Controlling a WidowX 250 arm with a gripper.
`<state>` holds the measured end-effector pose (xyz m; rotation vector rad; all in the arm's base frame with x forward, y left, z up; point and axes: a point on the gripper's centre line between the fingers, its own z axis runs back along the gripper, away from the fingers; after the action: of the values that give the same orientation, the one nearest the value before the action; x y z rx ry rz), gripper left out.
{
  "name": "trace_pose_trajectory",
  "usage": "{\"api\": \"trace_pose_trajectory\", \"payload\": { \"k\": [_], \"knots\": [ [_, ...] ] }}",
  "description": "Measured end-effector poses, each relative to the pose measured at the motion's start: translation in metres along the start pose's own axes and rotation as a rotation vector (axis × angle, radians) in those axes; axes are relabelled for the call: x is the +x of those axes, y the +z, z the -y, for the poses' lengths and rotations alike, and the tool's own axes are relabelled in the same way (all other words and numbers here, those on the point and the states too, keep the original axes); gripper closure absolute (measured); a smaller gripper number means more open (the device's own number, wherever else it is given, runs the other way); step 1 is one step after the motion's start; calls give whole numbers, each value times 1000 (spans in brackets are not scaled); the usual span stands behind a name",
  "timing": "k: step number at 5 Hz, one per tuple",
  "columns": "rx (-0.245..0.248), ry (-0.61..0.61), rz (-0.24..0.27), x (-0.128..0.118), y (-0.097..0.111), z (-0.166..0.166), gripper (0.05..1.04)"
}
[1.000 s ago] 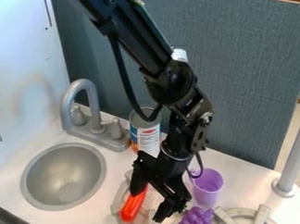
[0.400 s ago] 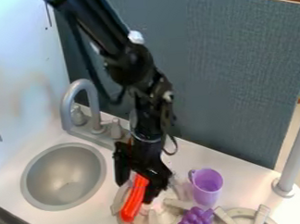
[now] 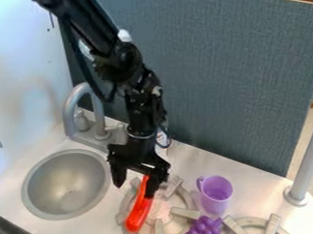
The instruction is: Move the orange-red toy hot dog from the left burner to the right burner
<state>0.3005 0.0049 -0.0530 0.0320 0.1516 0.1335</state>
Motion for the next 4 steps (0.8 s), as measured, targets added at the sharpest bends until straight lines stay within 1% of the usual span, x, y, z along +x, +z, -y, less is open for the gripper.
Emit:
{"api": "trace_pose_trajectory", "payload": {
  "k": [1,2,3,4],
  "knots": [
    [-34,11,-39,11,-8,4,82],
    [-51,10,-67,12,-16,7,82],
    [-47,25,-85,11,-25,8,82],
    [27,52,-127,12,-39,10,120]
  ]
}}
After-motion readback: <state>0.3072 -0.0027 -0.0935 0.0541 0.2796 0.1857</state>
